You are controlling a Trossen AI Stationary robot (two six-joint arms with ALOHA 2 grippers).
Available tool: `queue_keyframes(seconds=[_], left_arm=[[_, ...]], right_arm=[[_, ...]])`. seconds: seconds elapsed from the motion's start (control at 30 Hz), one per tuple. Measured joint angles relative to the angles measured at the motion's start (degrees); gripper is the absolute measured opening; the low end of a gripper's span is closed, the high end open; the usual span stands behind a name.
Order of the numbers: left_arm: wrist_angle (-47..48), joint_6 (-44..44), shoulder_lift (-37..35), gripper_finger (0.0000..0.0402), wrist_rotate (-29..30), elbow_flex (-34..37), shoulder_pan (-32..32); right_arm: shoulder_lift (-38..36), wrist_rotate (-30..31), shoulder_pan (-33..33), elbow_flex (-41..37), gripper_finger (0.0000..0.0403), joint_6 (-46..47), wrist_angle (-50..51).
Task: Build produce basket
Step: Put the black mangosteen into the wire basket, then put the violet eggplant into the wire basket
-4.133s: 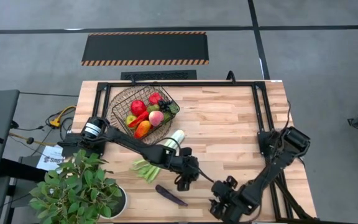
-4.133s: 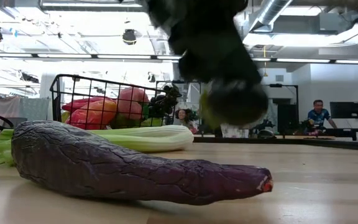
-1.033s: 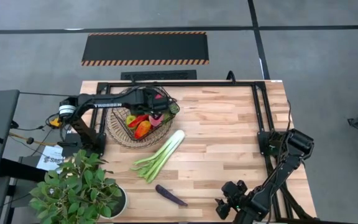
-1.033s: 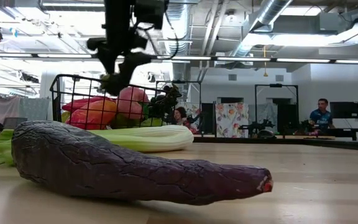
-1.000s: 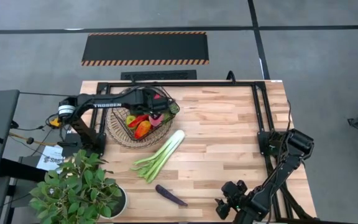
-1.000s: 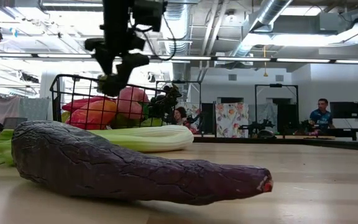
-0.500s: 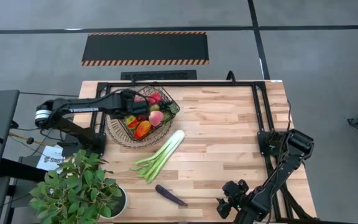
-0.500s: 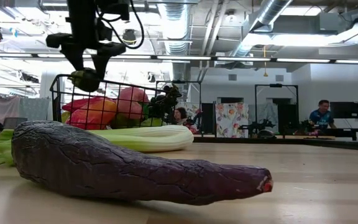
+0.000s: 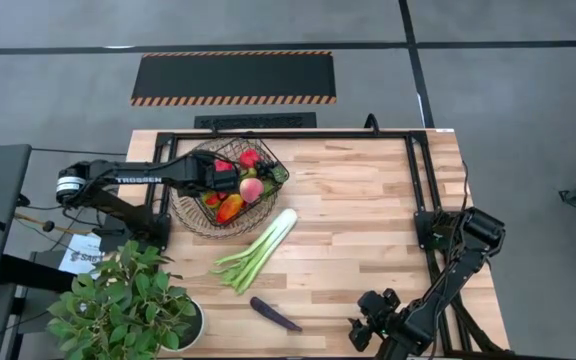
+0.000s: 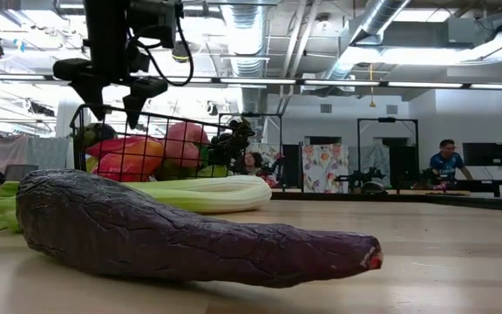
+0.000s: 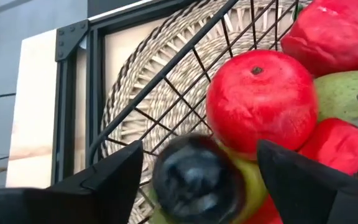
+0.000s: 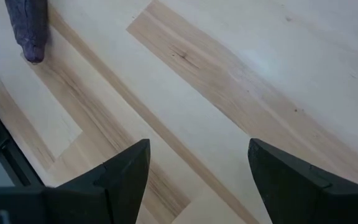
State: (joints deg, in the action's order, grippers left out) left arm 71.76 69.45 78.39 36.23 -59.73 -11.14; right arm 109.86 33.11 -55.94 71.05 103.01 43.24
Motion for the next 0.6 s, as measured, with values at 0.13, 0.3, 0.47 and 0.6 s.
queue_keyframes(seconds=[0.13, 0.3, 0.47, 0.6], left_arm=[[-1.6, -1.4, 0.0, 0.0316, 0.0, 0.0, 0.0], [-2.2, -3.2, 0.0, 0.0325, -0.4, -1.6, 0.7], [-2.4, -6.2, 0.0, 0.0326, 1.1, -6.8, 2.7], [-6.3, -11.1, 0.0, 0.0326, 0.1, -9.9, 5.0]], right_arm=[[0.0, 0.0, 0.0, 0.0, 0.0291, 0.0, 0.0], [0.0, -0.1, 0.0, 0.0, 0.0291, 0.0, -0.2], [0.0, -0.2, -0.2, 0.0, 0.0291, 0.0, -0.4], [0.0, -0.2, -0.4, 0.0, 0.0291, 0.0, -0.4]])
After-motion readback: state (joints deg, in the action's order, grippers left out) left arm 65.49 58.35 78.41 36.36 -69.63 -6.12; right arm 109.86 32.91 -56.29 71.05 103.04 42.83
